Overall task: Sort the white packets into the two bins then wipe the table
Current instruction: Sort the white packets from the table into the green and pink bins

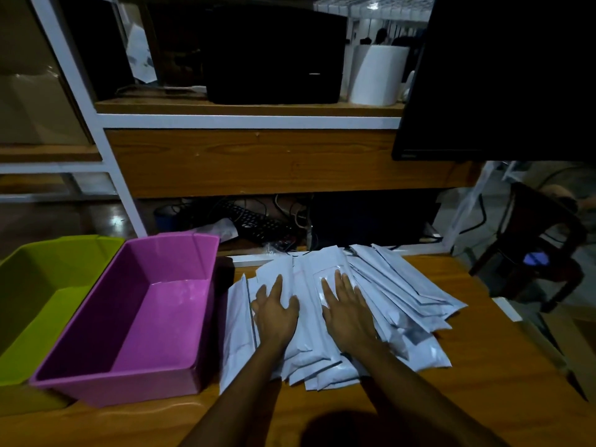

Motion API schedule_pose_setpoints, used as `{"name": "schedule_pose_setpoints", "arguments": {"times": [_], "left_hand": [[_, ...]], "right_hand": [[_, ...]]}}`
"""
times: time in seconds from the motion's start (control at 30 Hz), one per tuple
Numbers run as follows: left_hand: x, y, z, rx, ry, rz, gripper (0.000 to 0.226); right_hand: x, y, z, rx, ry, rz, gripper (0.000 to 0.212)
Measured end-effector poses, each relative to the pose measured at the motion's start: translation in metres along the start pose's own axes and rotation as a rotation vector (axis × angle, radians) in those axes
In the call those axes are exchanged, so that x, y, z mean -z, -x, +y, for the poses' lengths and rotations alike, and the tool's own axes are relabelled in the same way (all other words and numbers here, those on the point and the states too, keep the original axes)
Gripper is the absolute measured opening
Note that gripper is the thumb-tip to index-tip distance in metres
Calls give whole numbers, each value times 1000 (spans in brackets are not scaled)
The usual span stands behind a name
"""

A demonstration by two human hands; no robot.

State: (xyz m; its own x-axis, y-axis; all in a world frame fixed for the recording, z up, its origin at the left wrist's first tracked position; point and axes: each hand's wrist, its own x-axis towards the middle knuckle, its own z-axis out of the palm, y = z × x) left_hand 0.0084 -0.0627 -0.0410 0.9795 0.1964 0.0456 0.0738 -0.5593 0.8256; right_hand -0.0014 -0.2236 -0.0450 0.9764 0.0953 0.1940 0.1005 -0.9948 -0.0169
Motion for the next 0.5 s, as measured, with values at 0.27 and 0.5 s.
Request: {"name": "schedule_pose_setpoints", "arguments": {"times": [0.27, 0.5], "left_hand": [[17, 2, 12, -176, 150, 135, 39], [69, 1, 36, -460, 198, 211, 44]], "right_hand": [[11, -6, 2, -43, -2, -85, 58], [47, -5, 5, -194, -52, 124, 69]]}}
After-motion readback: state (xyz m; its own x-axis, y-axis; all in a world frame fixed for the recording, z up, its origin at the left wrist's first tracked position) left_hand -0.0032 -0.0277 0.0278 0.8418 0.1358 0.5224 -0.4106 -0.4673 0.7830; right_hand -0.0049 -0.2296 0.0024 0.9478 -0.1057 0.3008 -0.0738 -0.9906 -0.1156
